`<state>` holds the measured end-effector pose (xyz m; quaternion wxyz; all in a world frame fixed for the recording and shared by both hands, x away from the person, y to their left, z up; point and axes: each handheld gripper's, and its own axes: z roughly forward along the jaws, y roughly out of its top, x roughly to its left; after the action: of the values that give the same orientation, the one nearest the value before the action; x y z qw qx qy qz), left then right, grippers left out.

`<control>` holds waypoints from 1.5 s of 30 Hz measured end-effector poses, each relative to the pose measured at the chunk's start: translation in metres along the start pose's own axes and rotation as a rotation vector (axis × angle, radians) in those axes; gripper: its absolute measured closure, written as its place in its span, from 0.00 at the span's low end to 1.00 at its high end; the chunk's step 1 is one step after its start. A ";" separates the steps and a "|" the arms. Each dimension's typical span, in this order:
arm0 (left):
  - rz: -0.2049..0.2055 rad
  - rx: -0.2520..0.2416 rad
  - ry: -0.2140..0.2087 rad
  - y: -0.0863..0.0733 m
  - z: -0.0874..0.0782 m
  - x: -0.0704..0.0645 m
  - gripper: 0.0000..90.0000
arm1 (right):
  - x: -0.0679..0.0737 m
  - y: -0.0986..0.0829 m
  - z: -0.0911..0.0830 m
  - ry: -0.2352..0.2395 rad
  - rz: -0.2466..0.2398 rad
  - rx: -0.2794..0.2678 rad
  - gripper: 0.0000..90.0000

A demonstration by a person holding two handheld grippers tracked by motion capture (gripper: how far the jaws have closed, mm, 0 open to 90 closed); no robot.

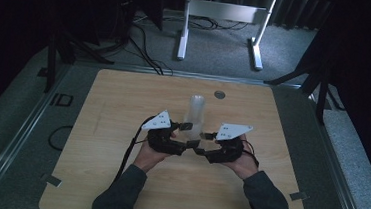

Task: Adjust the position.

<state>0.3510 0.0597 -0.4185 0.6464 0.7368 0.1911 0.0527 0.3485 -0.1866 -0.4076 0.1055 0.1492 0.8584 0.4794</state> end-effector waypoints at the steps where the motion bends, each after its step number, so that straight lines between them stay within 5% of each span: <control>1: -0.003 -0.004 0.001 0.000 0.000 0.000 0.31 | 0.000 -0.001 0.000 0.003 0.009 -0.009 0.47; 19: -0.033 -0.077 0.005 0.001 0.001 -0.002 0.28 | -0.001 -0.009 0.002 0.022 0.057 -0.083 0.47; 30: -0.014 -0.064 0.017 0.001 0.003 -0.003 0.30 | 0.000 -0.010 0.003 0.028 0.058 -0.074 0.46; 45: 0.006 -0.050 0.049 0.002 0.002 -0.004 0.32 | 0.000 -0.007 0.000 -0.001 0.052 -0.033 0.30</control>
<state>0.3484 0.0558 -0.4158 0.6596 0.7196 0.2030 0.0774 0.3472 -0.1902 -0.4138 0.0958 0.1699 0.8462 0.4959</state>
